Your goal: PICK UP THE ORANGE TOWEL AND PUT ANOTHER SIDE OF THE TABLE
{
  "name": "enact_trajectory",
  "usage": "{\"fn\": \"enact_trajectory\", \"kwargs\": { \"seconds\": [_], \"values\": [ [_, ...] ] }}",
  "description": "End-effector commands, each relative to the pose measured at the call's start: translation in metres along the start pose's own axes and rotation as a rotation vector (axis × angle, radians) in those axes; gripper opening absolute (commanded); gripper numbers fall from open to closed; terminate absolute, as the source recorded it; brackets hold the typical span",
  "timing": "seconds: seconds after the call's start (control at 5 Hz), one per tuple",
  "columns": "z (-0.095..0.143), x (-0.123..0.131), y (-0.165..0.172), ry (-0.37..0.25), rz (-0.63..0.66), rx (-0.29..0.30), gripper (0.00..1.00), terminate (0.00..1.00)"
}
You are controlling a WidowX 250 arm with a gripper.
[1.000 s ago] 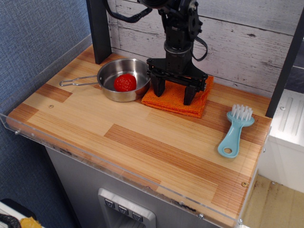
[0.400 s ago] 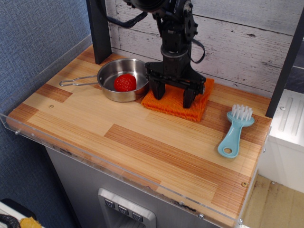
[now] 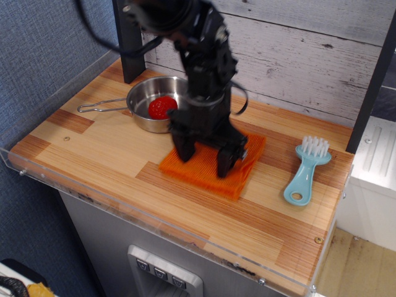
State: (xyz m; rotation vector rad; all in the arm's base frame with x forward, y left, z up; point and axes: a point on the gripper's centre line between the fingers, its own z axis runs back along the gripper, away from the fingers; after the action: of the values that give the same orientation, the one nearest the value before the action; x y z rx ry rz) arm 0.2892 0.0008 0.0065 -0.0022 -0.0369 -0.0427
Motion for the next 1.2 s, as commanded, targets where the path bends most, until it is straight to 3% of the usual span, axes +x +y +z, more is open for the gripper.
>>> {"fn": "enact_trajectory", "kwargs": {
  "seconds": [0.0, 0.2, 0.4, 0.6, 0.8, 1.0],
  "values": [
    [0.017, -0.043, -0.002, -0.037, -0.011, -0.011, 1.00, 0.00],
    [0.023, -0.057, -0.007, -0.039, -0.035, -0.006, 1.00, 0.00],
    [0.035, -0.055, -0.004, -0.070, -0.031, 0.019, 1.00, 0.00],
    [0.054, -0.036, 0.009, -0.135, 0.006, 0.008, 1.00, 0.00],
    [0.091, -0.015, 0.014, -0.226, 0.039, -0.014, 1.00, 0.00],
    [0.121, -0.011, 0.010, -0.259, 0.045, -0.021, 1.00, 0.00]
  ]
}}
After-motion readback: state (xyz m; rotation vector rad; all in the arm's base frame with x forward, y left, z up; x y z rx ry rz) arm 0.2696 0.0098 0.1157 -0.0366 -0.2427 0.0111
